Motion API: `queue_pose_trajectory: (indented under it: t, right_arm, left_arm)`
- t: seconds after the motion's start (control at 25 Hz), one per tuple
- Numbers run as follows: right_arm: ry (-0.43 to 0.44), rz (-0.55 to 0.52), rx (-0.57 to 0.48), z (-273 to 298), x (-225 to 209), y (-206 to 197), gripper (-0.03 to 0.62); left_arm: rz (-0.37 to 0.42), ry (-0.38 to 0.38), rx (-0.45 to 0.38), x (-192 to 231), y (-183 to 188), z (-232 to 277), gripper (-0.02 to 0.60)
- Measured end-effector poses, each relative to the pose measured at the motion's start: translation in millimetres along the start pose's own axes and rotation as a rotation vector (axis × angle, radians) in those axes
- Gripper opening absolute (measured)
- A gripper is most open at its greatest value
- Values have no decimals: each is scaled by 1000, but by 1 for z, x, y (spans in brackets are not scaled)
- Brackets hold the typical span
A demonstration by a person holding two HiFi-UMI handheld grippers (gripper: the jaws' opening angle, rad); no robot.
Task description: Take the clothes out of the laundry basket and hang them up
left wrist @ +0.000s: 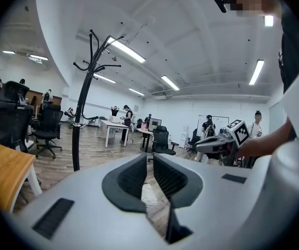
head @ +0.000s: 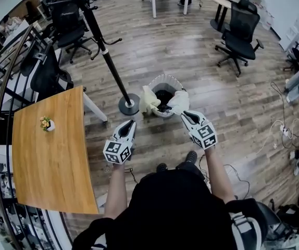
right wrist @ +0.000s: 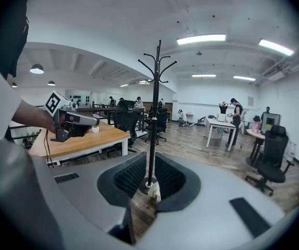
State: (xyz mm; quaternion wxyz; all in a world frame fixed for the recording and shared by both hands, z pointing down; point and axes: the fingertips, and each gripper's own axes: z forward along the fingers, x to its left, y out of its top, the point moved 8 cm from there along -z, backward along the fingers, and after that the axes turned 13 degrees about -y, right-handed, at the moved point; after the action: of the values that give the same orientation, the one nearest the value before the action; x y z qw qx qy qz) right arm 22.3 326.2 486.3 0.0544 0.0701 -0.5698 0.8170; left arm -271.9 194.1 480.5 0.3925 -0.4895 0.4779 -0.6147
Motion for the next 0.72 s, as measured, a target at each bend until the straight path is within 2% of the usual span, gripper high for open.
queue_pose_trajectory:
  t: [0.16, 0.24, 0.28, 0.52, 0.72]
  right_arm:
    - [5, 8, -1, 5, 0, 1, 85]
    - [8, 7, -2, 7, 1, 2, 107]
    - [7, 7, -4, 8, 2, 3, 118]
    - [-12, 32, -12, 7, -1, -1, 197]
    - [-31, 47, 1, 4, -6, -6, 220]
  left_arm:
    - [-8, 1, 0, 0, 0, -3, 39]
    - [-13, 7, 5, 1, -2, -5, 107]
    - [-14, 12, 10, 2, -3, -7, 122]
    - [-20, 29, 20, 3, -9, -11, 170]
    - [-25, 22, 27, 3, -10, -7, 189]
